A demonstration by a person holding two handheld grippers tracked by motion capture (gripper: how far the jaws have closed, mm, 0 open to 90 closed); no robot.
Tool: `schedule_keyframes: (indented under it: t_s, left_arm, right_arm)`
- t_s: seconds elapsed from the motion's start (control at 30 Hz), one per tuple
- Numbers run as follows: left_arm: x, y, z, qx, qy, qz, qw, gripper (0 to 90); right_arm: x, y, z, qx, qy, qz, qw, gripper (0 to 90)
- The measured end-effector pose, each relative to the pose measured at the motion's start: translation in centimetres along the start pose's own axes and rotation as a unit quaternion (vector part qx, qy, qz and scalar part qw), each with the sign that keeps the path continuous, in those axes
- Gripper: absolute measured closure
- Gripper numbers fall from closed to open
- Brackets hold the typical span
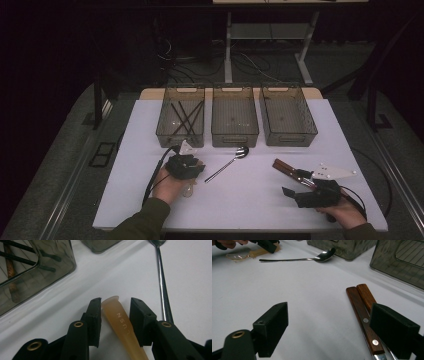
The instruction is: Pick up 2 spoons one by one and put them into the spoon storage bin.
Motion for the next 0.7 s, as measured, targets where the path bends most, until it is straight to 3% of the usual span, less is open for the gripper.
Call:
schedule_keyframes:
  t_s: [0.17,0.23,0.7]
  left_arm:
    - [-0.16,0.05,0.1,-0.007,-0.001,0.001,1.0,65.3]
    - [-0.17,0.01,0.15,-0.009,0.002,0.002,1.0,72.8]
    - [-0.59,0.22,0.32,-0.02,-0.013,0.01,0.9997,73.7]
  right_arm:
    - [-0.01,0.0,-0.02,0.0,0.0,0.001,1.0,15.5]
    - [-0.03,-0.01,-0.02,-0.001,0.0,0.002,1.0,15.5]
    - [-0.07,0.0,0.0,-0.001,0.001,0.004,1.0,15.5]
Point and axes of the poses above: each handheld gripper's, and its own axes: z roughly backward along the jaws, y roughly out of its top, x roughly to its right, the point moved 2 cm from there along -z, roughly forward along the jaws, and after that the axes turned 7 degrees about -z, right-handed, at the moved point
